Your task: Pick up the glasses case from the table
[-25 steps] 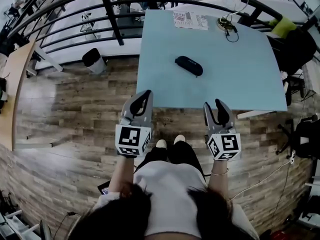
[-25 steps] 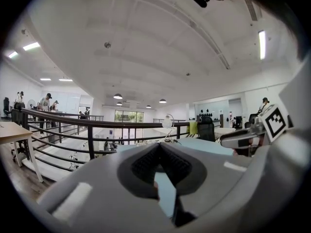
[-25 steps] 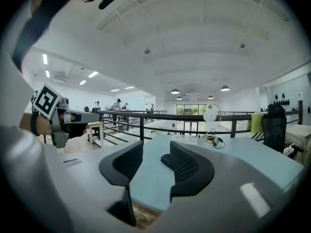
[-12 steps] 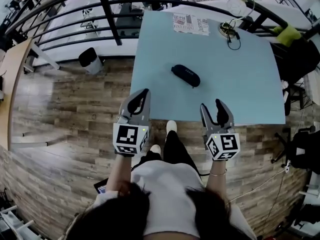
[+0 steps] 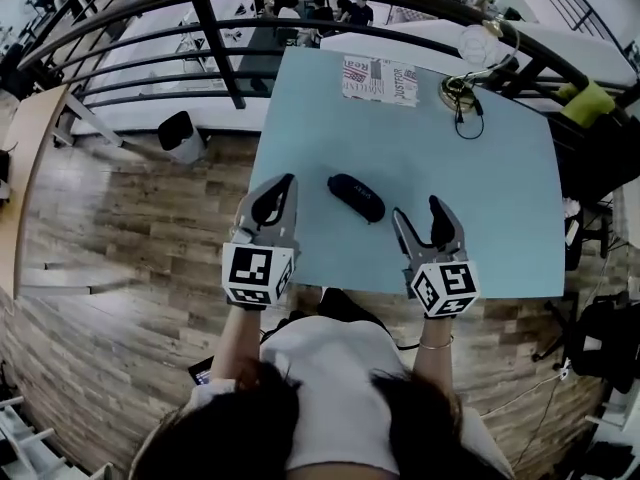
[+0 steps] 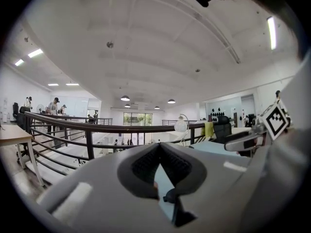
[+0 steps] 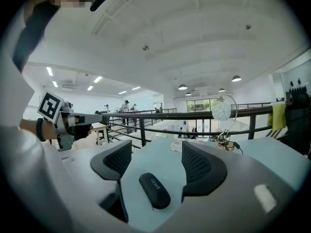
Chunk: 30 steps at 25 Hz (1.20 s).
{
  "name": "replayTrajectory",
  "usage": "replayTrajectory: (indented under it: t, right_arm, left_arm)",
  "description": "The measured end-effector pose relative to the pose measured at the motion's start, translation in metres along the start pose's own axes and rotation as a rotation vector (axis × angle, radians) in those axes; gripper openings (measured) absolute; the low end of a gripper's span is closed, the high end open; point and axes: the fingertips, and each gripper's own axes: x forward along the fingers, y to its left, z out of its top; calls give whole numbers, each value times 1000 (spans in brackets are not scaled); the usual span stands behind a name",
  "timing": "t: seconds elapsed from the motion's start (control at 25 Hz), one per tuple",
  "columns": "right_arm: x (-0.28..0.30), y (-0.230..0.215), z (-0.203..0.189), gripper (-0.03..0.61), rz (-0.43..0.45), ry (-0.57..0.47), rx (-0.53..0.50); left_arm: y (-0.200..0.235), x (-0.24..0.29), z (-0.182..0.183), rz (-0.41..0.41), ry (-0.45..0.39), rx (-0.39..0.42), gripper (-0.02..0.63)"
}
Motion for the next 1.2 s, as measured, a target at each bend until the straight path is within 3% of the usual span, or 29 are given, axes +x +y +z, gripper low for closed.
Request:
replayTrajectory:
  t: [0.44, 0.92, 1.2]
  right_arm:
    - [54, -28, 18, 338, 99, -10, -6]
    - [87, -25, 26, 354, 101, 2, -10]
    - [96, -22, 10, 359, 126, 67, -37]
  left_arm:
    - [13, 42, 6, 74, 14, 1, 57]
    - [30, 74, 10, 13, 17, -3, 57]
    - [27, 85, -2, -14, 43, -6, 57]
